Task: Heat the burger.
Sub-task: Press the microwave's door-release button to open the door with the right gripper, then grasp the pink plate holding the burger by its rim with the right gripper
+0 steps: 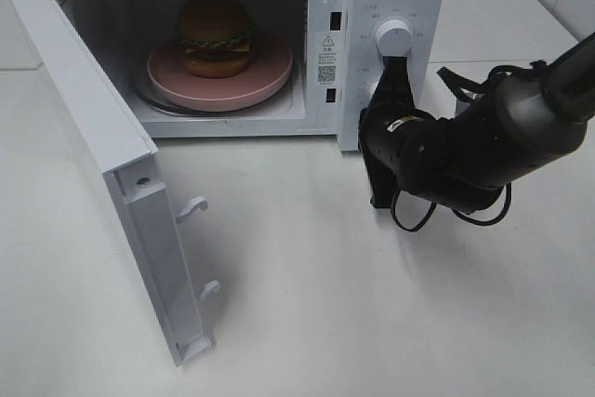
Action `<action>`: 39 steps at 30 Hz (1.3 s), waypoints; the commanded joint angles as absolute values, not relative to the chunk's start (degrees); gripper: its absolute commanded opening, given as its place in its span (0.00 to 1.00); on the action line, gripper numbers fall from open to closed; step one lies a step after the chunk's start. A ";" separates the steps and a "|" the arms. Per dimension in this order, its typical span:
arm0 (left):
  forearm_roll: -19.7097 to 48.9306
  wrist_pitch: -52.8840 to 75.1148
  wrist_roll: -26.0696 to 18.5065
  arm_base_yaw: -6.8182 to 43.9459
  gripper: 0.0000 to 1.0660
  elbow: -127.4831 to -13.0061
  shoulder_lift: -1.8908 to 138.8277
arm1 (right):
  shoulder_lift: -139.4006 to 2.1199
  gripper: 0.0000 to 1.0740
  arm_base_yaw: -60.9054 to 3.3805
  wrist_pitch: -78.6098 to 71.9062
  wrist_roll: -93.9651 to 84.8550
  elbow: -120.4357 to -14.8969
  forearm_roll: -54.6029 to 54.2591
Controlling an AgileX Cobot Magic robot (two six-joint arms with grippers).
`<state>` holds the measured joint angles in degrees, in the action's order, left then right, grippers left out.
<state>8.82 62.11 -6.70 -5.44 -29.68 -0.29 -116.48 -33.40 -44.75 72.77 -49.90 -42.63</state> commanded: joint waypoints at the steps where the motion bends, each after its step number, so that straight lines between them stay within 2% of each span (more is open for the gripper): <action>1: 8.94 61.48 -6.36 -5.61 0.92 -29.62 -0.74 | -114.76 0.00 -33.58 -42.40 69.79 -48.64 -42.11; 9: 8.94 61.48 -6.36 -5.61 0.92 -29.62 -0.74 | -109.49 0.00 -33.58 -33.29 57.98 -44.40 -41.25; 11: 8.94 61.48 -6.36 -5.61 0.92 -29.62 -0.74 | -106.46 0.00 -33.40 -27.56 48.76 -43.49 -41.20; 17: 8.94 61.48 -6.36 -5.61 0.92 -29.62 -0.74 | -103.76 0.00 -33.35 -22.46 39.25 -43.49 -39.25; 25: 8.94 61.48 -6.36 -5.61 0.92 -29.62 -0.74 | -96.77 0.00 -32.66 -5.96 18.33 -43.54 -34.26; 28: 8.94 61.48 -6.36 -5.61 0.92 -29.62 -0.74 | -96.31 0.00 -32.66 -4.53 17.07 -43.54 -33.46; 30: 8.94 61.48 -6.36 -5.61 0.92 -29.62 -0.74 | -94.54 0.00 -32.03 3.67 12.66 -44.23 -28.48; 39: 8.94 61.48 -6.36 -5.61 0.92 -29.62 -0.74 | -93.68 0.02 -31.40 18.33 6.02 -49.39 -17.53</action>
